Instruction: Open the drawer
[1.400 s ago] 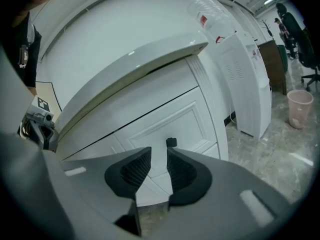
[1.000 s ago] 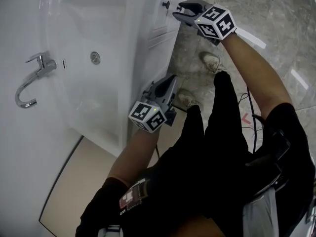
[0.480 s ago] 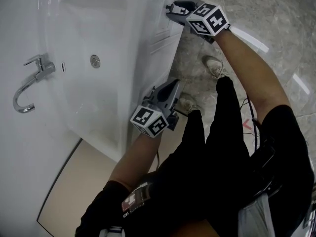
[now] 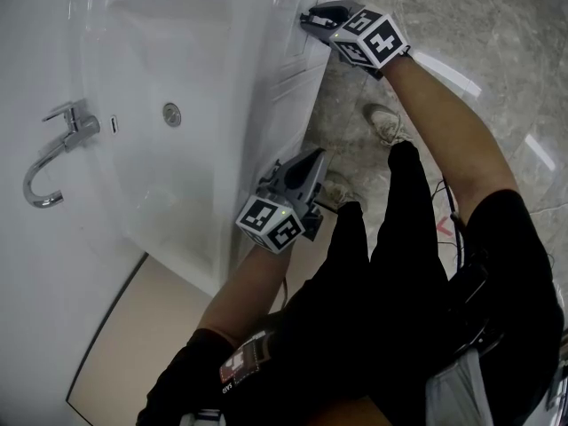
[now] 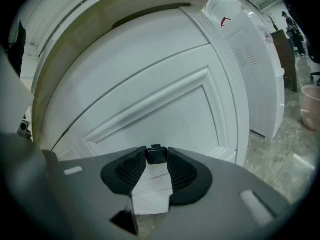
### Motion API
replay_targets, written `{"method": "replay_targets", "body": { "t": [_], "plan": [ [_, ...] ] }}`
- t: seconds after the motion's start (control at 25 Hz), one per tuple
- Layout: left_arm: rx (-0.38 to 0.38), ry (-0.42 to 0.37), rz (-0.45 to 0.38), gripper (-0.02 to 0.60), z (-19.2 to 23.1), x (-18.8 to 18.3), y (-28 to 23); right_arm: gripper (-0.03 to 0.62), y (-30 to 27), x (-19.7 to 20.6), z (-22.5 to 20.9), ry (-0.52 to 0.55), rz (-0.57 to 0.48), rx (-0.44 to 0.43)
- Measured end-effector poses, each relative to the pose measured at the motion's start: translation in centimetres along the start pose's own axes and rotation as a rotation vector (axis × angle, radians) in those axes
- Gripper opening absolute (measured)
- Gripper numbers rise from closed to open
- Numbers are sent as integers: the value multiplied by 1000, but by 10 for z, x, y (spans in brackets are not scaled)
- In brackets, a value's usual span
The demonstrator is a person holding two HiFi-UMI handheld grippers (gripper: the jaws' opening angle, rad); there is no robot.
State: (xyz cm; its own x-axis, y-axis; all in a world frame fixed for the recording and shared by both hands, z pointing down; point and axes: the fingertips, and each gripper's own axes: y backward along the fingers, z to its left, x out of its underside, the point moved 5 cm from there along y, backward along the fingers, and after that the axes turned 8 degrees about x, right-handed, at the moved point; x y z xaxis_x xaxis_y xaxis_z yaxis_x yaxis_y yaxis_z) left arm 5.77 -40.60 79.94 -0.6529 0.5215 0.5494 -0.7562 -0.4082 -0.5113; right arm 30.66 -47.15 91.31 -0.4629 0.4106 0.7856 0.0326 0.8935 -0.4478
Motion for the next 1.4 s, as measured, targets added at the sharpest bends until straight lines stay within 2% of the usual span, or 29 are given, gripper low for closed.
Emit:
{"method": "replay_targets", "body": {
  "t": [0.52,1.4],
  "plan": [
    [1,-15,3,-12,1,-4,3,123,4,0,0,58,11,19],
    [36,-32,19,-12,-17,-6,-5,123,62,25,-9,71,32,49]
  ]
}}
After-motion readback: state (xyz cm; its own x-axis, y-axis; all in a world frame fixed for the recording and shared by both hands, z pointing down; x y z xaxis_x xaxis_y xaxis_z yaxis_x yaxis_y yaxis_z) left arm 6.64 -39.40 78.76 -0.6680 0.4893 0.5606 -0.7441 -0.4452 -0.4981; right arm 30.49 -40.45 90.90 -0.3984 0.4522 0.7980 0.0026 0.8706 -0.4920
